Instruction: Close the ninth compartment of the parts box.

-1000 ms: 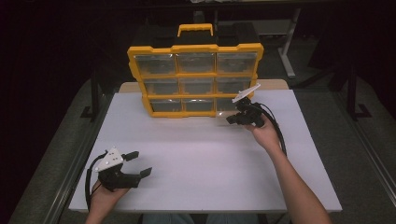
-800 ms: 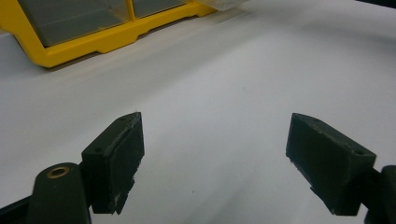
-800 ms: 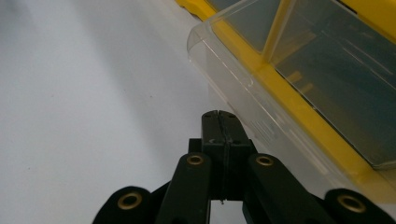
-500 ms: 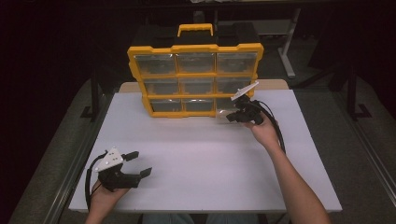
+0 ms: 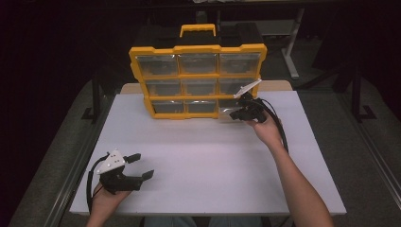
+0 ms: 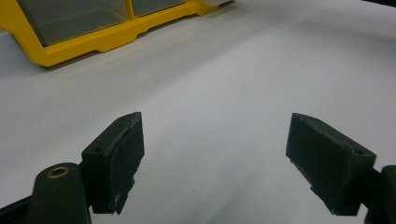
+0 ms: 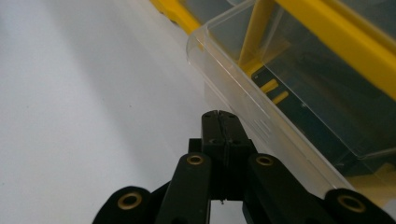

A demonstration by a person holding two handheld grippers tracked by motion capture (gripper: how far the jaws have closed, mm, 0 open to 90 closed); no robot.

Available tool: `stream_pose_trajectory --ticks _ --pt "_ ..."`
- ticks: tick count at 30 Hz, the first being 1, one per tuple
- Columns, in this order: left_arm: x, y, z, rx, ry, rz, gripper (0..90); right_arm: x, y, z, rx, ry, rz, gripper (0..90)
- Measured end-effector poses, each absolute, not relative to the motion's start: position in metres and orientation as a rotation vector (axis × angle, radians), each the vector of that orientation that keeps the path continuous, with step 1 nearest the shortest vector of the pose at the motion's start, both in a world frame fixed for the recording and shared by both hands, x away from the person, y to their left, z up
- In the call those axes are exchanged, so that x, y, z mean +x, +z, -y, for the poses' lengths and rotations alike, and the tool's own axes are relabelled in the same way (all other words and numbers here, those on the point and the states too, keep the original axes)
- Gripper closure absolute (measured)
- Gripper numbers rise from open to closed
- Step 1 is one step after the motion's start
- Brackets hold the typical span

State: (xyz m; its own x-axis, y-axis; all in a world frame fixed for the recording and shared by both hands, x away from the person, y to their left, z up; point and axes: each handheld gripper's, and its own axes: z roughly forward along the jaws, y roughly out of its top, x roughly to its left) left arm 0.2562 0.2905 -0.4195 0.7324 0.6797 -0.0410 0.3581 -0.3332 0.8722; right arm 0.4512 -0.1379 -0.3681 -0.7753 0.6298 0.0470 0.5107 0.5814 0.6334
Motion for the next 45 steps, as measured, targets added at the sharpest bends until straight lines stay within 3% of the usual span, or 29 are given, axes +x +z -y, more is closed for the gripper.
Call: stream_pose_trajectory --ticks 45 --pt "0.256 -0.419 -0.292 1.955 0.414 -0.792 18.8 0.465 -0.366 0.135 0.951 0.858 -2.536 88.7"
